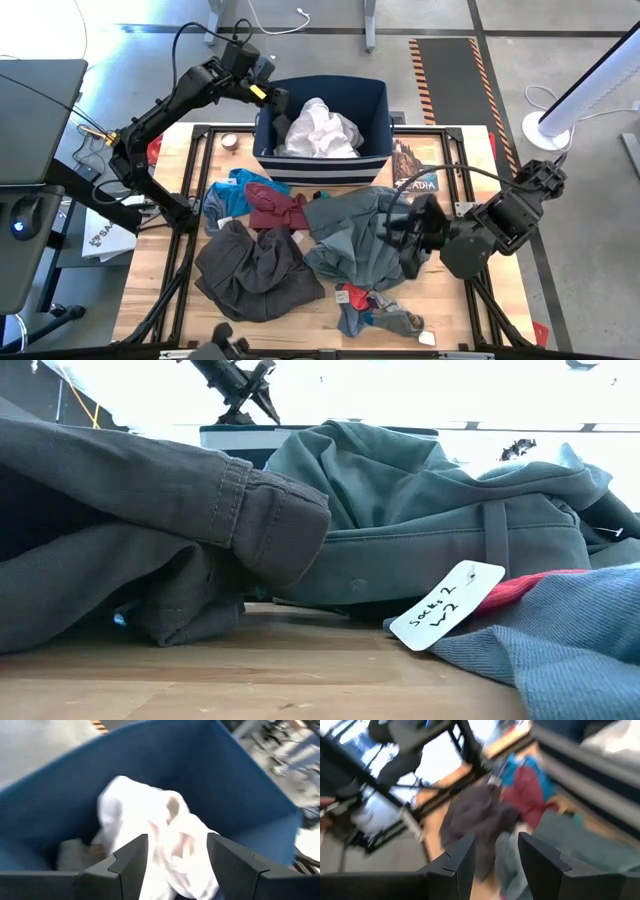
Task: Sort clothes
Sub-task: Put the grey sock into the blue laundry bin
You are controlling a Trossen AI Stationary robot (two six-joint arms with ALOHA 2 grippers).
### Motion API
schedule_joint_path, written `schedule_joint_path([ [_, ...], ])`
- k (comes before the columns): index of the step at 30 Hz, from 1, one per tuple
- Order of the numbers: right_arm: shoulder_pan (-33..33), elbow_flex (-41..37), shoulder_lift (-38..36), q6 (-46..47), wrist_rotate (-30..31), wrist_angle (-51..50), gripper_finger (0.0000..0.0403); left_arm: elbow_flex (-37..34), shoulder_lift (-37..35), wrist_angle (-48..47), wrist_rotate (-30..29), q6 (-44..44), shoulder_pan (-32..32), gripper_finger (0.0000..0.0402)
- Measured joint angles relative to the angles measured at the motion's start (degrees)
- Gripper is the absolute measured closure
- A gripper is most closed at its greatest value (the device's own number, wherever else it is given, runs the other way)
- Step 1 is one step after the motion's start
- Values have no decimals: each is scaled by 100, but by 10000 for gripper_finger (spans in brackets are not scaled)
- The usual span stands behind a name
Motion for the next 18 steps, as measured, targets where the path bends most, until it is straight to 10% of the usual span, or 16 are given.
schedule_joint_path([
  [9,559,0,595,1116,-1384,-525,258,0,-4,-2,1340,776,-1230,219],
  [18,1223,0,1417,1508,-2373,-647,258,-140,-9,277,946,978,-2901,235],
])
